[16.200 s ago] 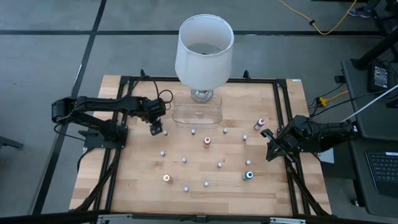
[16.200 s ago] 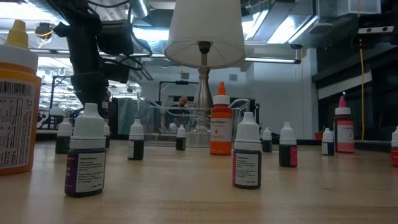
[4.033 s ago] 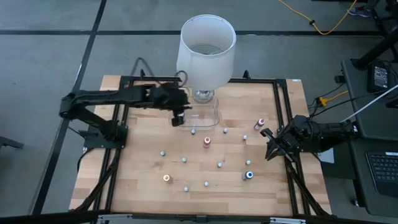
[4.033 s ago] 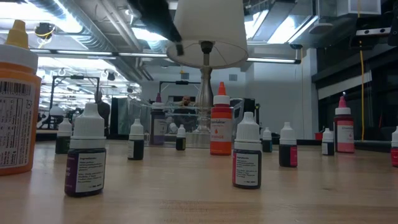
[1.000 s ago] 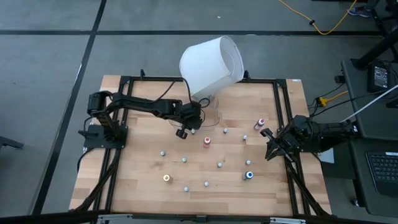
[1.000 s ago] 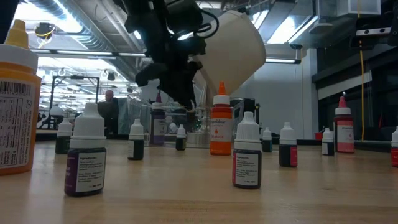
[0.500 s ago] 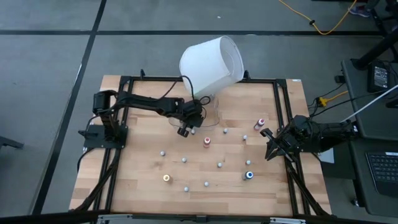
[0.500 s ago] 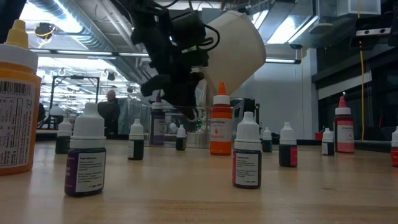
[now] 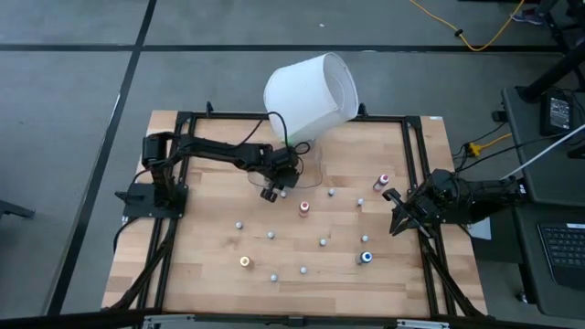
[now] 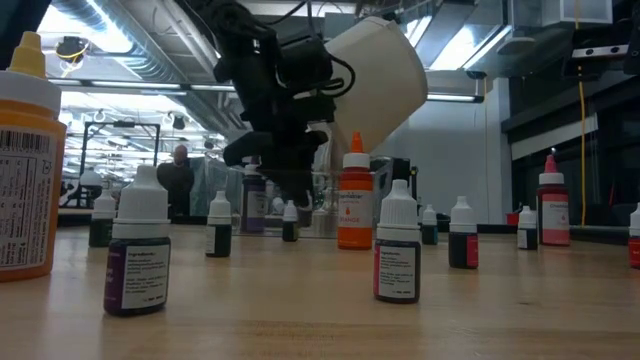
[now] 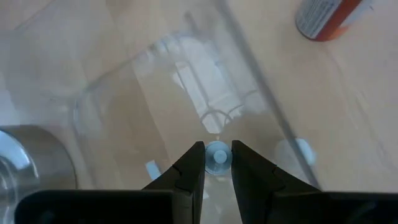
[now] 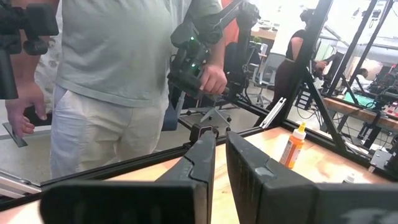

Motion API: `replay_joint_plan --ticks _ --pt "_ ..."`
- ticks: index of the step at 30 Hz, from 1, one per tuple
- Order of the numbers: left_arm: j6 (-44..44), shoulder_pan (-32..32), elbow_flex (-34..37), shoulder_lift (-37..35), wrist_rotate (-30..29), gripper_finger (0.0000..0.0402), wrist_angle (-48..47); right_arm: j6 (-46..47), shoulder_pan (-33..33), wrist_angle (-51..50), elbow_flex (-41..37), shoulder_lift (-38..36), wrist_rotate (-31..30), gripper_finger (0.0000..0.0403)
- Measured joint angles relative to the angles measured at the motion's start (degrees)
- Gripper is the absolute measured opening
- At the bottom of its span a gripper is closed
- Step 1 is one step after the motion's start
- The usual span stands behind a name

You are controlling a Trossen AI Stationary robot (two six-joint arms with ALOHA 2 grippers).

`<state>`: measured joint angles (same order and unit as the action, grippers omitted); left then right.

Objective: Pick & Place food coloring
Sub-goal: Put the top small red food coloring bottle into the container, then put the top left small green food coloring bottle into the container

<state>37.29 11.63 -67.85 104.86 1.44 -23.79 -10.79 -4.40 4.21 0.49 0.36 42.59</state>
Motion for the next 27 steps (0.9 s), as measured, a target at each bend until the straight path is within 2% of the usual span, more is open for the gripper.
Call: replay_joint_plan --ticks 13,27 --pt "-2.07 0.2 0.0 0.43 0.02 0.0068 -0.06 -0.02 -0.02 0.02 0.0 0.0 0.0 0.0044" --pt "-2.69 0.16 0.0 0.4 -0.45 0.0139 -0.08 -0.02 0.0 0.02 0.0 0.0 0.01 0.0044"
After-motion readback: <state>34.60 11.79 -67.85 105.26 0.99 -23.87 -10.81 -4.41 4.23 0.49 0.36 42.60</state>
